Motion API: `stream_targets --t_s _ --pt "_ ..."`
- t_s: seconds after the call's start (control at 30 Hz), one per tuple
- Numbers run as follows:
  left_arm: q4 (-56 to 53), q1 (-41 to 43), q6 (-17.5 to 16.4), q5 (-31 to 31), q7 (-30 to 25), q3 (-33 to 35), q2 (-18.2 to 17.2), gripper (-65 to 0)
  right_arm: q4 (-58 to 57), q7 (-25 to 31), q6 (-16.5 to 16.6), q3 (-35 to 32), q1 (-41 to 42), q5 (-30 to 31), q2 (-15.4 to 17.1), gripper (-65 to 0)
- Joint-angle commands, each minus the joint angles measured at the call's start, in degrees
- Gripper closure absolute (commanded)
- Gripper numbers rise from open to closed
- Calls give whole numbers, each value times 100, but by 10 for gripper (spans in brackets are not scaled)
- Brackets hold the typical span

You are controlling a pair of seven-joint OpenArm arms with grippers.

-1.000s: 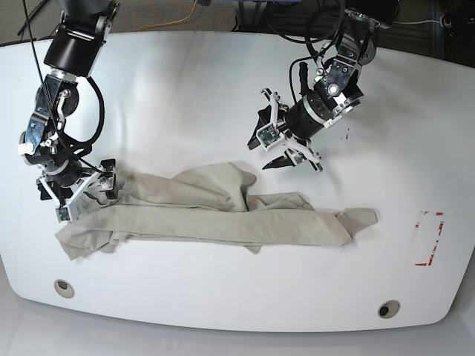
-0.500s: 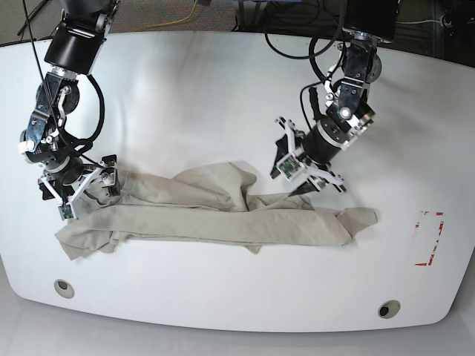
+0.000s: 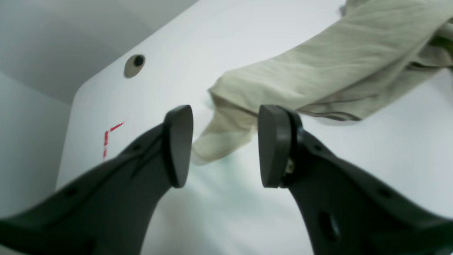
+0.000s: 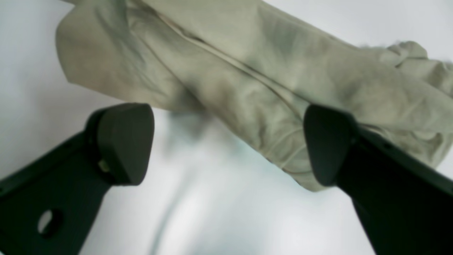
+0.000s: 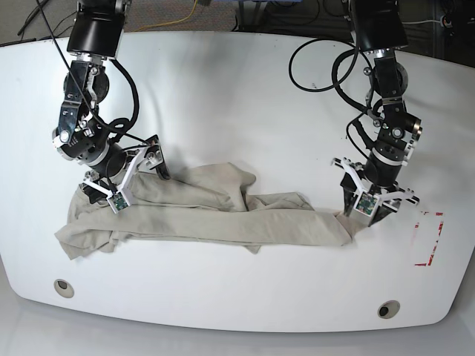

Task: Layout the t-shirt on the table in an organized manner, then fold the t-shirt properly
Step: 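Raise both grippers and move them over the shirt body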

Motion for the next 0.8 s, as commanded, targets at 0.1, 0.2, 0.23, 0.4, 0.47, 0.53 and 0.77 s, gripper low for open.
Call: stream_targets --t_s 0.1,0.2,0.23,0.4,0.47,0.53,0.77 --pt "-81 -572 92 -69 -205 -701 -44 -284 97 104 -26 -482 133 26 99 -650" --pt "-239 -739 92 -69 -205 -930 -176 -284 106 104 -26 -790 133 26 117 -650" --pt "-265 -757 92 -69 -205 -1026 -255 -284 123 104 -26 -939 133 26 117 -650" --pt "-327 -801 101 -69 -205 -1158 -405 -284 97 122 -26 -1493 142 -27 126 -650" --pt "-336 -801 101 -69 -205 -1167 -449 -284 114 122 -26 -1660 142 -185 99 -650" --pt "-336 -801 101 -69 -205 -1167 -510 -284 123 131 -26 -1827 142 -422 55 -650" --pt "-423 -792 101 -78 -223 -1185 -660 -284 88 183 0 -2328 300 -1548 -323 -650"
